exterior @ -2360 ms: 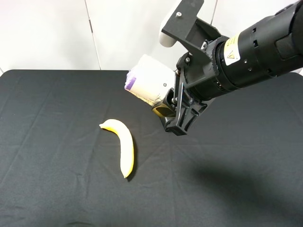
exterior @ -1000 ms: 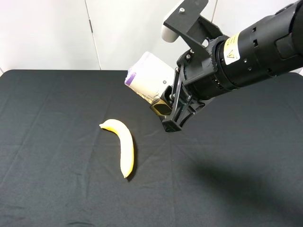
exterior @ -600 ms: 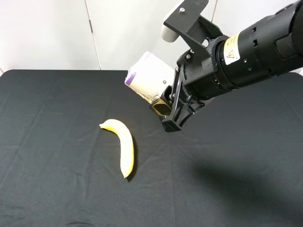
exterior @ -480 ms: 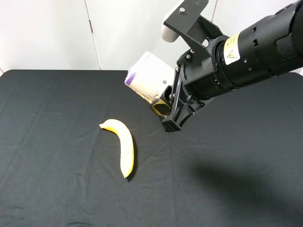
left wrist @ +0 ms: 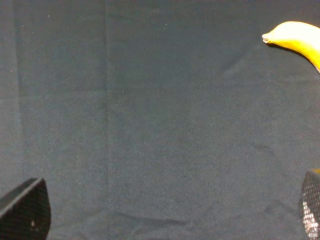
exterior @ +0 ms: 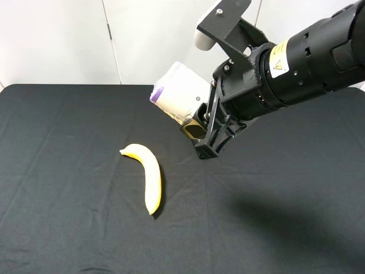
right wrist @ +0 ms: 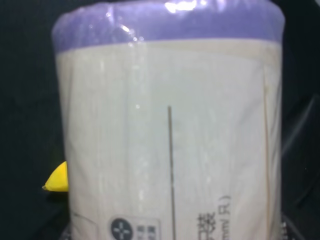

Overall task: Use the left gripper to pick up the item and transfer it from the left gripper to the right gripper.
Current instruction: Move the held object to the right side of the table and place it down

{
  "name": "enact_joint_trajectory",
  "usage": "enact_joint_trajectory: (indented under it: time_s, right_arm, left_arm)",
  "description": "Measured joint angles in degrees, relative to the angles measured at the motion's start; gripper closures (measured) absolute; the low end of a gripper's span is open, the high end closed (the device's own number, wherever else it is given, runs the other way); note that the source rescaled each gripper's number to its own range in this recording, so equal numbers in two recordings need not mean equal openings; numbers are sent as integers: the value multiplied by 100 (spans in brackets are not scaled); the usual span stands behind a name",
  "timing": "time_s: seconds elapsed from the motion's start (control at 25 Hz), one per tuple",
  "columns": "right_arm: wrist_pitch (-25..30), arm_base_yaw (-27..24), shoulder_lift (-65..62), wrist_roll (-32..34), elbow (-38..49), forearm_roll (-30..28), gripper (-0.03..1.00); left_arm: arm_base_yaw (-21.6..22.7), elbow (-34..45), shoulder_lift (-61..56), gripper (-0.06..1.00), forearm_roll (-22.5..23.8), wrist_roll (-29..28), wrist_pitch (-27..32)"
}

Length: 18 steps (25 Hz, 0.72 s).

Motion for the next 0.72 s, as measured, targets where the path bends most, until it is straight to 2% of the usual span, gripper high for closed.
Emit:
enact_joint_trajectory:
  time_s: [0.16, 0.36, 0.52, 0.72]
  right_arm:
    - [0, 0, 0, 0, 0, 0, 90]
    - [-20, 0, 0, 18, 0, 0, 90]
    - [-27, 0, 0, 69, 0, 5, 90]
    - [-44, 0, 0, 108, 0, 5, 90]
  left_arm:
    - [0, 0, -109, -3, 0, 0, 0]
    - [0, 0, -894, -3, 0, 0, 12]
    - [6, -8, -914, -3, 5, 0, 35]
    - [275, -8, -914, -3, 59, 0, 35]
